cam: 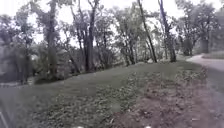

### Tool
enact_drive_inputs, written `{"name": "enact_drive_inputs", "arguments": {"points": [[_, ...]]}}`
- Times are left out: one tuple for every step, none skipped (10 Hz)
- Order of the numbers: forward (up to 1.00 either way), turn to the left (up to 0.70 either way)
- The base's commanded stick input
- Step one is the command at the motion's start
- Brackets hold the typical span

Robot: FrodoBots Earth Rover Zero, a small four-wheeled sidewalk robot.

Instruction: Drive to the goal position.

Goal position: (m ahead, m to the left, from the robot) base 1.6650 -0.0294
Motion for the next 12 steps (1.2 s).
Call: {"name": "enact_drive_inputs", "arguments": {"points": [[0.69, 0.00], [0.69, 0.00], [0.69, 0.00], [0.69, 0.00], [0.69, 0.00], [0.69, 0.00], [0.69, 0.00], [0.68, 0.00], [0.68, 0.00], [0.69, 0.00], [0.69, 0.00], [0.69, 0.00]]}}
